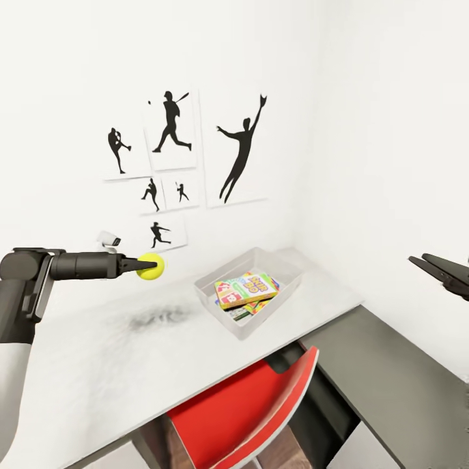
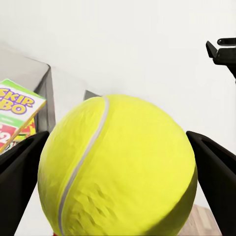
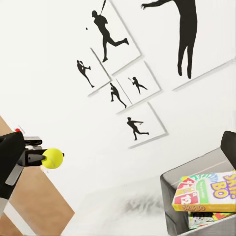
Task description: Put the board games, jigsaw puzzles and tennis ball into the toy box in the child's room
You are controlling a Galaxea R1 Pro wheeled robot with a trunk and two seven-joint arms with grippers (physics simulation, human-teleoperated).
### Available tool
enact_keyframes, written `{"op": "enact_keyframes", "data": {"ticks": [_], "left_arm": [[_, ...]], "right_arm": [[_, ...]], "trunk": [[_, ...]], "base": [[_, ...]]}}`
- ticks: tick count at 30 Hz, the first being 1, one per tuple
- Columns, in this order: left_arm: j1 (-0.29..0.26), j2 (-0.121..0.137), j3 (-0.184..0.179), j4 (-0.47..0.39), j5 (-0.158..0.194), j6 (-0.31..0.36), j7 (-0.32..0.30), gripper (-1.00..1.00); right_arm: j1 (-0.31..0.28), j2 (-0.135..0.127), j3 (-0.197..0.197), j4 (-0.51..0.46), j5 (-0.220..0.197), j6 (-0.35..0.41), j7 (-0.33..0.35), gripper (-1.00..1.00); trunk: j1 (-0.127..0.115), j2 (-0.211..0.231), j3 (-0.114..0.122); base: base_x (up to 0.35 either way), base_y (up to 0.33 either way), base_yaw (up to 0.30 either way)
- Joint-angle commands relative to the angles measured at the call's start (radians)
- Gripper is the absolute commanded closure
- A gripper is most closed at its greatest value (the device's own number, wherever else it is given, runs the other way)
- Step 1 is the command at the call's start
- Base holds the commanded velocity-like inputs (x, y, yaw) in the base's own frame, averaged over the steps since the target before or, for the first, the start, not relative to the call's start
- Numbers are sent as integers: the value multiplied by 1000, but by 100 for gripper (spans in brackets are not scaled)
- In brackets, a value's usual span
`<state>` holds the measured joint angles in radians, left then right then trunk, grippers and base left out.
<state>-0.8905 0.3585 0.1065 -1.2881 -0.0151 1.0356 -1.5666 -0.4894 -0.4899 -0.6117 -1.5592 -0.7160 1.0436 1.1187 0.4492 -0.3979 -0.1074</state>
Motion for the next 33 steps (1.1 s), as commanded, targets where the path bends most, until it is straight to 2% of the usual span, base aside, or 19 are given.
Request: {"op": "enact_keyframes", "data": {"ticks": [1,10,16,33], "left_arm": [[-1,0,0,0,-2,11,-4,100],[-1,1,0,0,-2,11,-4,100],[-1,4,1,0,-2,11,-4,100],[-1,4,1,0,-2,11,-4,100]], "right_arm": [[-1,0,0,0,2,4,4,-100],[-1,0,-2,1,1,4,7,-100],[-1,-2,-3,1,3,4,37,-100],[-2,-3,-3,1,3,4,42,-100]], "trunk": [[1,-2,-1],[1,-2,11],[1,-2,20],[1,-2,42]], "base": [[121,59,-200],[235,-3,-200],[54,-5,-200],[90,27,-195]]}}
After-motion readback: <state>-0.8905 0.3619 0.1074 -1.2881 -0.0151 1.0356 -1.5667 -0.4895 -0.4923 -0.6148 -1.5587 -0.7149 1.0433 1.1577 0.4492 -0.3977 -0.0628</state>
